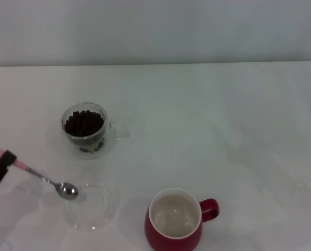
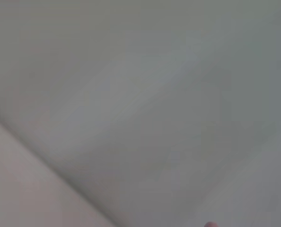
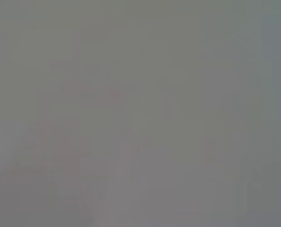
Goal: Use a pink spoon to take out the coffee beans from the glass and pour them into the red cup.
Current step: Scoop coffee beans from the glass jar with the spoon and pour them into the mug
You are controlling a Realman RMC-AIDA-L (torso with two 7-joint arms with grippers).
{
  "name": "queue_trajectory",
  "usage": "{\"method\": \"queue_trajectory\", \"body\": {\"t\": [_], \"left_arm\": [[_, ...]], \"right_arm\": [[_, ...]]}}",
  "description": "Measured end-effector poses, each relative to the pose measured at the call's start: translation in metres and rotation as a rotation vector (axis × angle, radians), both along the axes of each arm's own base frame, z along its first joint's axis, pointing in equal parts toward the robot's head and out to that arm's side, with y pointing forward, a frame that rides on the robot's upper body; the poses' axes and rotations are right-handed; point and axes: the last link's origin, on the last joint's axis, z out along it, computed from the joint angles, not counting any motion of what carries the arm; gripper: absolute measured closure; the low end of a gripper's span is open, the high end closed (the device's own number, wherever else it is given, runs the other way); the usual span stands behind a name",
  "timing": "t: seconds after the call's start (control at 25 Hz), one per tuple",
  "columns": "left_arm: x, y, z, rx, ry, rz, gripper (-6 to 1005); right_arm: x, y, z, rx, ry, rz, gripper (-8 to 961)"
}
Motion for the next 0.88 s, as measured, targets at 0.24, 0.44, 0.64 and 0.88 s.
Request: {"method": "queue_trajectory", "body": {"t": [0.24, 0.44, 0.64, 0.88], "left_arm": [[0.013, 0.037, 0.031, -0.054, 0.059, -0.142, 875], [0.022, 0.072, 0.065, -0.078, 0.128, -0.219, 874], [0.035, 0.104, 0.089, -0.116, 0.216, -0.266, 874], [0.046, 0.141, 0.101, -0.155, 0.318, -0.225, 874]], "right_arm": [[-0.004, -0.007, -0.006, 0.020, -0.022, 0.024, 262], [-0.008, -0.015, -0.011, 0.019, 0.003, 0.057, 262], [-0.011, -0.022, -0.021, -0.016, 0.030, 0.079, 263], [-0.016, -0.030, -0.036, -0.102, 0.049, 0.109, 263]]}}
